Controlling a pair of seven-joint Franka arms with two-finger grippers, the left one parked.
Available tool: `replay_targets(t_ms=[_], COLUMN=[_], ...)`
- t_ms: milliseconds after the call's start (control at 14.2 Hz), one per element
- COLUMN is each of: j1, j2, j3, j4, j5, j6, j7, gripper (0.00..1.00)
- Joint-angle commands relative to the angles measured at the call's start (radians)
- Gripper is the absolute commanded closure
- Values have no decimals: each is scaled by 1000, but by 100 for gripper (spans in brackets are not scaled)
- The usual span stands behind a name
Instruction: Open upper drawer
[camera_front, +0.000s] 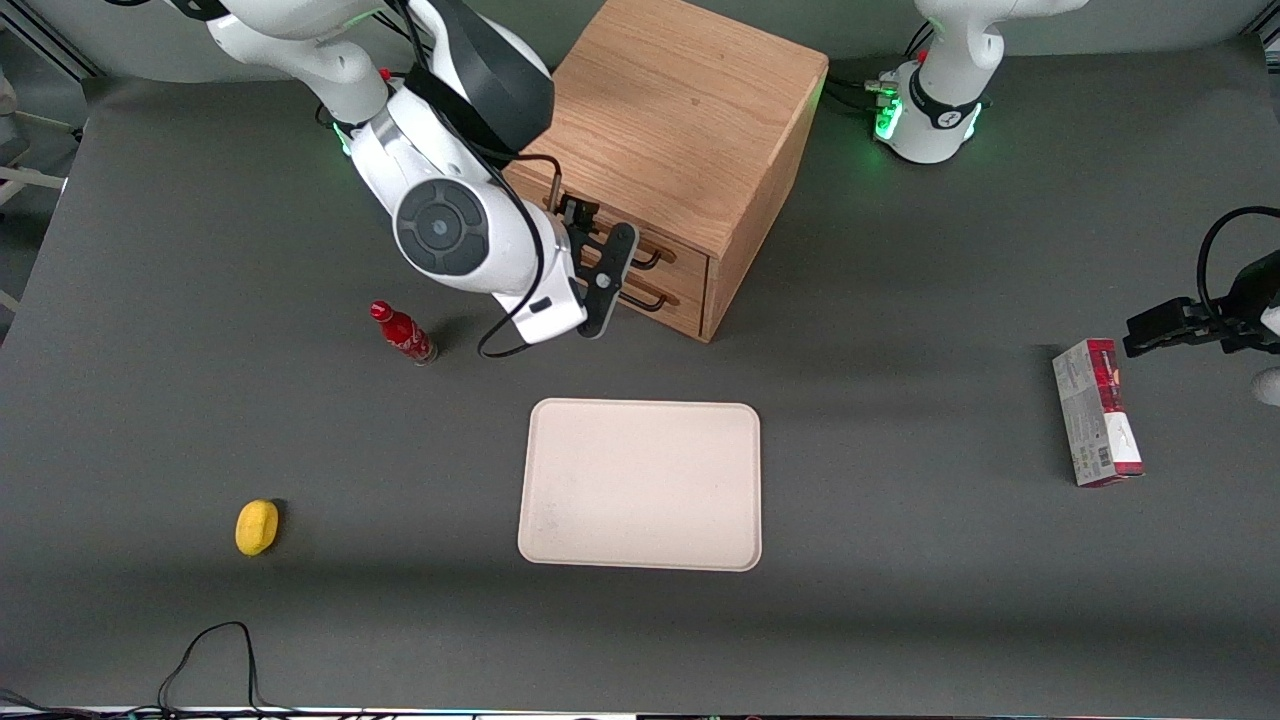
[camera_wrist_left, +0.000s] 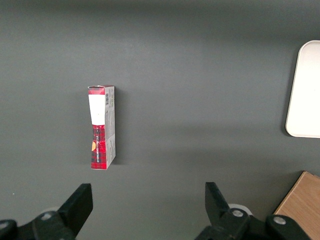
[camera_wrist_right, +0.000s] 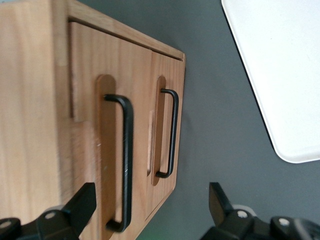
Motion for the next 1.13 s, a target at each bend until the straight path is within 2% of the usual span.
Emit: replay_targets(t_ms=[0, 212, 1059], j1=[0, 28, 33], j2=[-1, -6, -52], j3=[2, 2, 1], j4=[-43, -94, -255], j5=[21, 5, 4], j6=[43, 84, 189], j7=[-28, -28, -27], gripper=[0, 0, 0])
